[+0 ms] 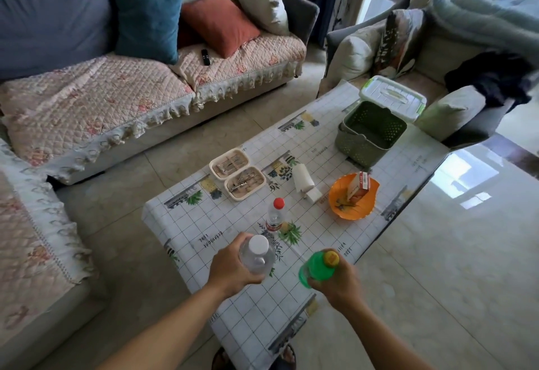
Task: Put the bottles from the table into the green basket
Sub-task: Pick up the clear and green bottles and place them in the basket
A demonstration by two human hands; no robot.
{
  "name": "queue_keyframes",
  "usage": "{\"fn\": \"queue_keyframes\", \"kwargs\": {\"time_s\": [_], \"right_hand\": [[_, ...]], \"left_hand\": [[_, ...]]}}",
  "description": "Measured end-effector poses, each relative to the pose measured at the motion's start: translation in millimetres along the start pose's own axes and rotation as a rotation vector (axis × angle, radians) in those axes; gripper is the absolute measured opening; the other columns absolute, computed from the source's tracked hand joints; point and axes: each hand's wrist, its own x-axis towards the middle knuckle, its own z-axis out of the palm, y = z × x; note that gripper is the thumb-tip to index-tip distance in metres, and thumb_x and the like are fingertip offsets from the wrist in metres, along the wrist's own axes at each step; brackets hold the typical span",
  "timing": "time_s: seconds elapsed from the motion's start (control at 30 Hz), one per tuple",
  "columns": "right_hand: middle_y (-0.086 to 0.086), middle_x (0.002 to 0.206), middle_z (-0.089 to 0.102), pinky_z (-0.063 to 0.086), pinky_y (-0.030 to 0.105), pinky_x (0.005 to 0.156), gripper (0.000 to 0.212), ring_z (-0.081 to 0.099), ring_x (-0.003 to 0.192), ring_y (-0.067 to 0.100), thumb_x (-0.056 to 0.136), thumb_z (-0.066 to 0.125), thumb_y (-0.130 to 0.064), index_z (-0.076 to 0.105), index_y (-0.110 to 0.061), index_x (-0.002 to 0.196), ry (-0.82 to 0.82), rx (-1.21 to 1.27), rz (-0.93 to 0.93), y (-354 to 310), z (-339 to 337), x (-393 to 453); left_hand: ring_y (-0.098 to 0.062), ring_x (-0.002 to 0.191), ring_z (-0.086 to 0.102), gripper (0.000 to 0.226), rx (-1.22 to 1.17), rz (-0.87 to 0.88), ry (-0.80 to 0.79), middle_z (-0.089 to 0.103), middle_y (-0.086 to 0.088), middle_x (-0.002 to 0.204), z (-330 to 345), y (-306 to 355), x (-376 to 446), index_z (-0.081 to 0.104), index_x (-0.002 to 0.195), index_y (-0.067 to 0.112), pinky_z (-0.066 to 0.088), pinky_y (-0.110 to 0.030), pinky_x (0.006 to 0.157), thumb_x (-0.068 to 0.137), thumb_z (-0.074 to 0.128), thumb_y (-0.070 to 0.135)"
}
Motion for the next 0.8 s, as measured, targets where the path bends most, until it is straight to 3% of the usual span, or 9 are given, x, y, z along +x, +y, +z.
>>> {"fn": "queue_keyframes", "kwargs": {"time_s": [0.13, 0.27, 0.37, 0.43, 0.5, 0.6, 0.7, 0.8], "right_hand": [[-0.014, 0.093, 0.059, 0.043, 0.033, 0.083, 0.058, 0.055, 0.092, 0.012, 0.060, 0.089, -0.023, 0.050, -0.040, 0.099, 0.006, -0.037, -0.051, -26.2, -43.4, -18.2], [-0.011, 0.098, 0.062, 0.049, 0.037, 0.086, 0.059, 0.058, 0.097, 0.015, 0.059, 0.088, -0.029, 0.052, -0.041, 0.104, 0.016, -0.065, -0.076, -36.6, -89.4, -26.5], [-0.012, 0.098, 0.061, 0.048, 0.031, 0.085, 0.059, 0.058, 0.096, 0.013, 0.060, 0.089, -0.029, 0.056, -0.034, 0.108, 0.010, -0.063, -0.076, -36.8, -128.9, -24.0], [-0.012, 0.097, 0.061, 0.047, 0.027, 0.082, 0.060, 0.058, 0.095, 0.011, 0.058, 0.090, -0.030, 0.058, -0.029, 0.109, 0.003, -0.067, -0.086, -33.5, -157.4, -18.3], [-0.011, 0.100, 0.063, 0.052, 0.033, 0.087, 0.063, 0.060, 0.096, 0.012, 0.055, 0.091, -0.031, 0.059, -0.028, 0.109, -0.002, -0.049, -0.101, -24.9, -184.9, -9.6], [-0.008, 0.098, 0.065, 0.052, 0.034, 0.089, 0.063, 0.061, 0.096, 0.012, 0.054, 0.092, -0.030, 0.061, -0.026, 0.108, 0.012, -0.076, -0.143, -13.3, -229.5, 3.1], [-0.010, 0.096, 0.062, 0.050, 0.029, 0.086, 0.060, 0.060, 0.096, 0.012, 0.057, 0.091, -0.027, 0.061, -0.024, 0.108, 0.007, -0.088, -0.185, -4.7, -272.4, 18.7], [-0.005, 0.104, 0.065, 0.053, 0.035, 0.088, 0.067, 0.060, 0.099, 0.016, 0.056, 0.090, -0.030, 0.059, -0.024, 0.115, 0.022, -0.129, -0.197, 2.2, -308.8, 34.9]], "left_hand": [[-0.003, 0.079, 0.062, 0.069, 0.000, 0.060, -0.039, 0.066, 0.017, 0.087, -17.4, 48.8, -6.9, 0.055, 0.104, 0.035, 0.053, -0.021, 0.062, 0.045, 0.089, 0.047], [-0.007, 0.084, 0.065, 0.076, 0.029, 0.127, -0.082, 0.069, 0.012, 0.092, -22.7, 99.8, -10.4, 0.055, 0.108, 0.033, 0.059, -0.031, 0.070, 0.042, 0.082, 0.058], [-0.006, 0.088, 0.065, 0.076, 0.044, 0.160, -0.080, 0.070, 0.012, 0.095, -17.6, 139.6, -10.0, 0.055, 0.109, 0.032, 0.059, -0.033, 0.075, 0.043, 0.082, 0.060], [-0.004, 0.086, 0.065, 0.069, 0.038, 0.156, -0.057, 0.069, 0.013, 0.093, -7.9, 166.1, -8.1, 0.056, 0.104, 0.032, 0.058, -0.033, 0.075, 0.046, 0.084, 0.056], [-0.007, 0.086, 0.065, 0.068, 0.036, 0.141, -0.025, 0.067, 0.014, 0.094, 5.9, 191.9, -5.8, 0.054, 0.105, 0.033, 0.058, -0.035, 0.076, 0.048, 0.088, 0.048], [-0.014, 0.089, 0.064, 0.078, 0.049, 0.105, 0.042, 0.064, 0.012, 0.095, 30.9, 228.3, -0.1, 0.054, 0.112, 0.028, 0.058, -0.039, 0.078, 0.045, 0.093, 0.038], [-0.017, 0.096, 0.063, 0.094, 0.026, 0.101, 0.089, 0.063, 0.014, 0.102, 56.7, 263.5, 11.1, 0.051, 0.124, 0.025, 0.057, -0.042, 0.083, 0.041, 0.092, 0.042], [-0.017, 0.095, 0.062, 0.081, -0.013, 0.104, 0.117, 0.063, 0.013, 0.097, 79.2, 297.1, 21.5, 0.054, 0.117, 0.023, 0.057, -0.040, 0.082, 0.047, 0.093, 0.029]]}}
